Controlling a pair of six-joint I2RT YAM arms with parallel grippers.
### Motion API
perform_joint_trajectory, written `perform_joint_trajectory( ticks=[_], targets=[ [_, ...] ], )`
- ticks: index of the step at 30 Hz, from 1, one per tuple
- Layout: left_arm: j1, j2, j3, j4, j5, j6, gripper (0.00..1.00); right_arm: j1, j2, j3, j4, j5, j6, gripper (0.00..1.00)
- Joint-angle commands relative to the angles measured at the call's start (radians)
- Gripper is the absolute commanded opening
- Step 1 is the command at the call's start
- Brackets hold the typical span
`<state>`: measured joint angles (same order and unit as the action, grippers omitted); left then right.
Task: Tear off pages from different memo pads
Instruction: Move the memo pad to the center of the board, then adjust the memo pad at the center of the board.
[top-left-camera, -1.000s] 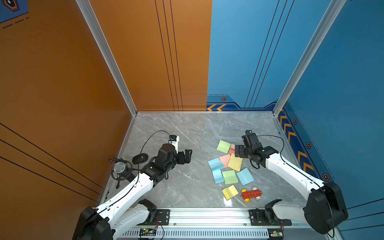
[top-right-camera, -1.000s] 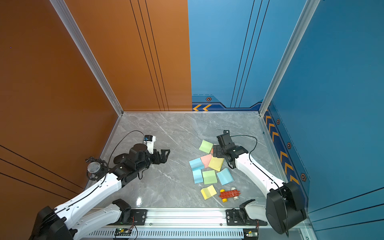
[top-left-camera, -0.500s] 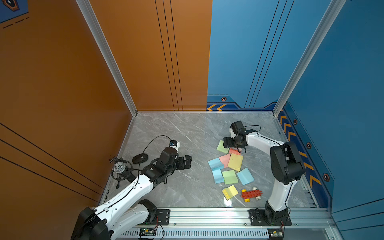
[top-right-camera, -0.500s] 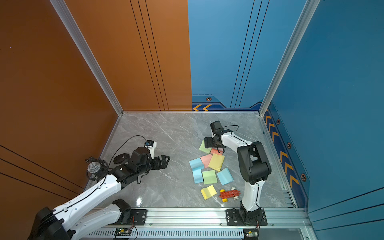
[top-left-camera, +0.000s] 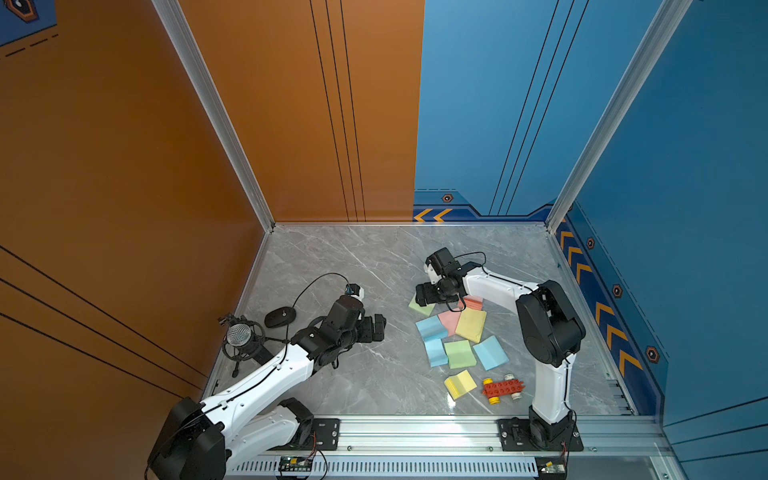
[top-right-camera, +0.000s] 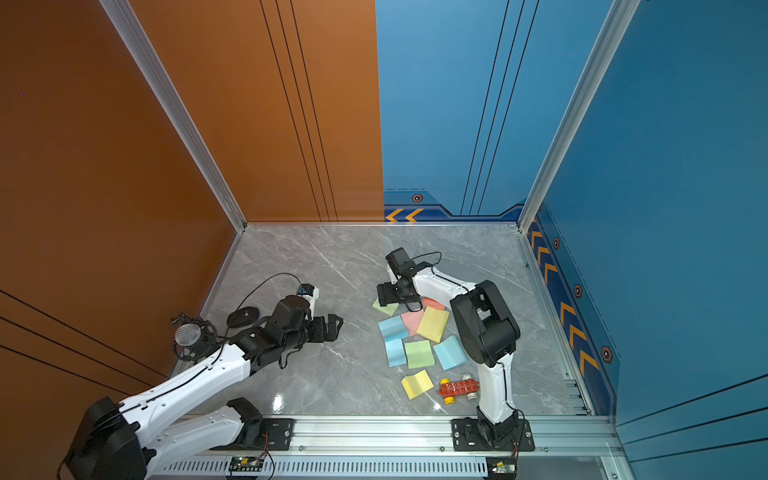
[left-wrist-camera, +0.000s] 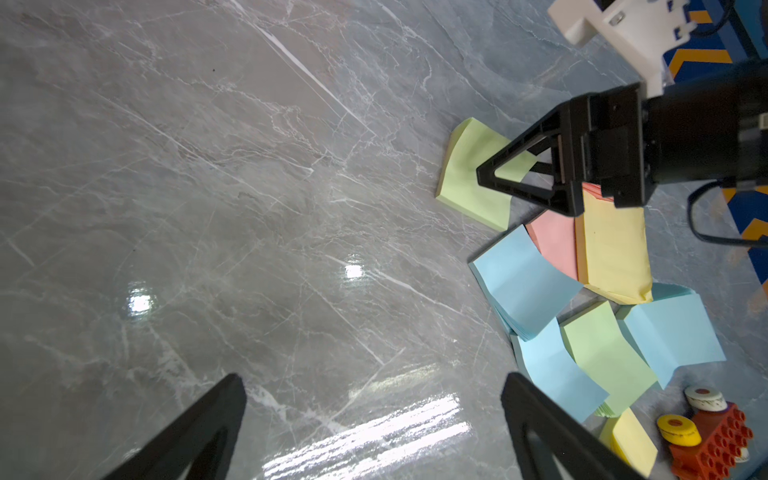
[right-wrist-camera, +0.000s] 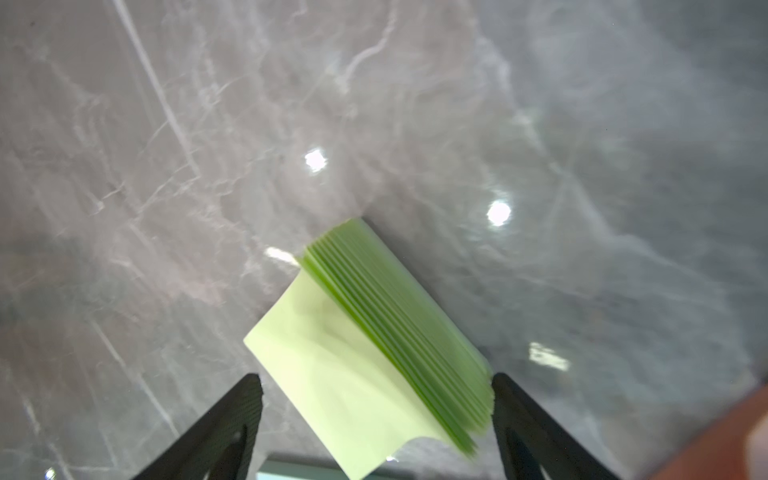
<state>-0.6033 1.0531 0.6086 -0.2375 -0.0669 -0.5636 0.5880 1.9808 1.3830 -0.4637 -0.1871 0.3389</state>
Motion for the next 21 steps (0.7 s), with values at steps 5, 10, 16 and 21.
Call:
perform_joint_trajectory(
  ticks=[5, 10, 16, 21],
  targets=[
    [-0.023, 0.029, -0.018, -0.016, -0.036, -0.047, 0.96, 0.024, -0.082, 0.011, -0.053, 0.067, 0.017, 0.87],
    [-0.061, 0.07, -0.013, -0.015, -0.039, -0.058, 0.93, -0.041, -0.037, 0.048, -0.073, 0.009, -0.012, 0.82],
    [-0.066, 0.107, -0.009, -0.016, -0.043, -0.062, 0.89, -0.016, 0.04, 0.09, -0.068, -0.09, 0.01, 0.72],
    [-0.057, 0.117, -0.024, -0.016, -0.058, -0.067, 0.87, 0.038, 0.068, 0.087, -0.062, -0.089, 0.028, 0.72]
  ],
)
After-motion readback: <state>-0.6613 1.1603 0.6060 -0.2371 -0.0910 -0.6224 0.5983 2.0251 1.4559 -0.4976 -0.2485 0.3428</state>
